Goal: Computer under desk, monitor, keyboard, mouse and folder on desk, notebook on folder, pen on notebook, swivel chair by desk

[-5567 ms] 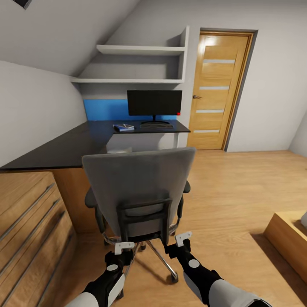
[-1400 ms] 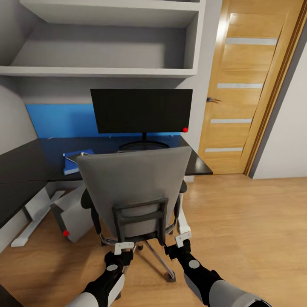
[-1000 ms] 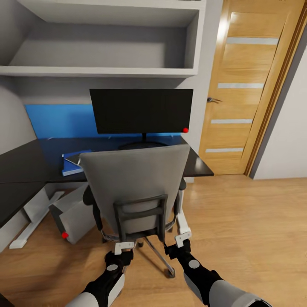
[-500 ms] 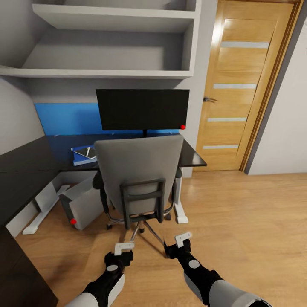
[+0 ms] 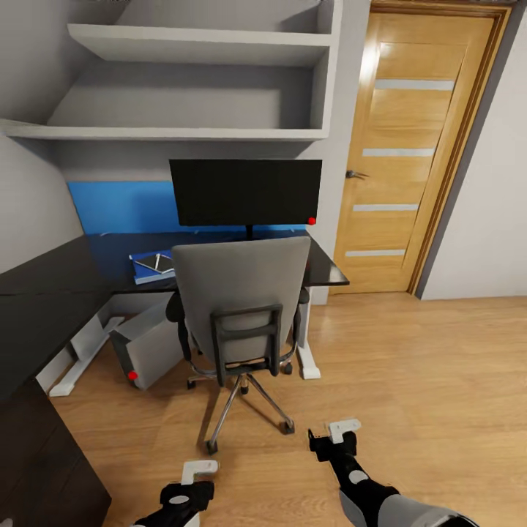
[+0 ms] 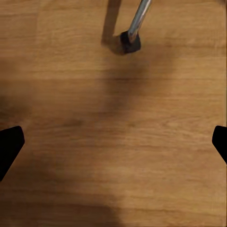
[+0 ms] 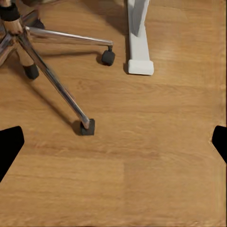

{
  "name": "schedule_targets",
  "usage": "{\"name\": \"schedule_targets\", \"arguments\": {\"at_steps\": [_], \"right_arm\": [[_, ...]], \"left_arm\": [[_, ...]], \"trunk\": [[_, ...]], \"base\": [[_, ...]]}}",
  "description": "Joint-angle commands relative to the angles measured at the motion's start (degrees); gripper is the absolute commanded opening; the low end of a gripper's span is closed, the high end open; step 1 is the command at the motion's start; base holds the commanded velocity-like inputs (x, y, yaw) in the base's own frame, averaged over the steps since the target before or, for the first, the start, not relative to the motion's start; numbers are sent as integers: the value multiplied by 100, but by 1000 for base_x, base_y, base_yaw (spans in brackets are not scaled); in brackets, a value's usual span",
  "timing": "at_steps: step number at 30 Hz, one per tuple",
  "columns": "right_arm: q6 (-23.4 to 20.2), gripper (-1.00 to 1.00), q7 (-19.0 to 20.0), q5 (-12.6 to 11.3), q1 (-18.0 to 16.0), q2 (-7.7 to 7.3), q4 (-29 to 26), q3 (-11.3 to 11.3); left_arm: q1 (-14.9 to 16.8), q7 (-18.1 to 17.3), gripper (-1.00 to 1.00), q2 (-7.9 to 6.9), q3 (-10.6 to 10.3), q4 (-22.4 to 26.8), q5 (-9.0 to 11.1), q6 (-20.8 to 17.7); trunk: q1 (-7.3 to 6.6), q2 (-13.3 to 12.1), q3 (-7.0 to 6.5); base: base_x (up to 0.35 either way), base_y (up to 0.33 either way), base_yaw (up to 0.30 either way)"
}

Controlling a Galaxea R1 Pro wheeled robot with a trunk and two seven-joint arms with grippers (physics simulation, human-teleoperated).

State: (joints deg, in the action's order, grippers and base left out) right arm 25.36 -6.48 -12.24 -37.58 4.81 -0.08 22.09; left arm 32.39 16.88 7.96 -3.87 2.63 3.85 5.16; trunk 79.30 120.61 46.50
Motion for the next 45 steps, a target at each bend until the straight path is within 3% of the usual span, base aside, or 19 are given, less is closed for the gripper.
{"name": "schedule_targets", "arguments": {"at_steps": [1,4,7,10,12,17,25,34,40,45], "right_arm": [[146,100,-37,-274,96,-103,68,59],[536,100,-52,-739,350,-347,120,62],[708,100,-49,-858,429,-480,129,70],[743,100,-42,-877,498,-528,130,75],[753,100,-36,-879,587,-542,134,76],[765,100,-25,-874,762,-537,134,90],[717,100,-40,-876,863,-545,141,97],[682,100,-31,-877,1467,-515,148,105],[681,100,-37,-877,1593,-507,141,108],[680,100,-38,-877,1603,-513,140,103]], "left_arm": [[-7,35,100,-47,-44,-77,111,101],[-312,42,100,-104,-44,-137,174,506],[-700,38,100,-138,-44,-147,183,1083],[-881,22,100,-243,-44,-148,185,1301],[-940,4,100,-373,-44,-149,191,1370],[-973,-7,100,-501,-44,-147,198,1411],[-988,41,100,-496,-46,-149,195,1627],[-994,62,100,-490,-46,-149,195,1778],[-1195,410,100,-463,-51,-148,184,3093],[-1440,605,100,-446,-52,-149,178,4482]], "trunk": [[-24,-39,-13],[-90,-159,-67],[-155,-280,-121],[-221,-400,-175],[-265,-480,-211],[-375,-681,-301],[-551,-1002,-444],[-748,-1363,-606],[-880,-1603,-713],[-990,-1804,-803]], "base": [[-2,0,0],[0,0,0],[0,0,0],[0,0,0],[0,0,0],[0,0,0],[0,0,0],[0,0,0],[0,0,0],[0,0,0]]}}
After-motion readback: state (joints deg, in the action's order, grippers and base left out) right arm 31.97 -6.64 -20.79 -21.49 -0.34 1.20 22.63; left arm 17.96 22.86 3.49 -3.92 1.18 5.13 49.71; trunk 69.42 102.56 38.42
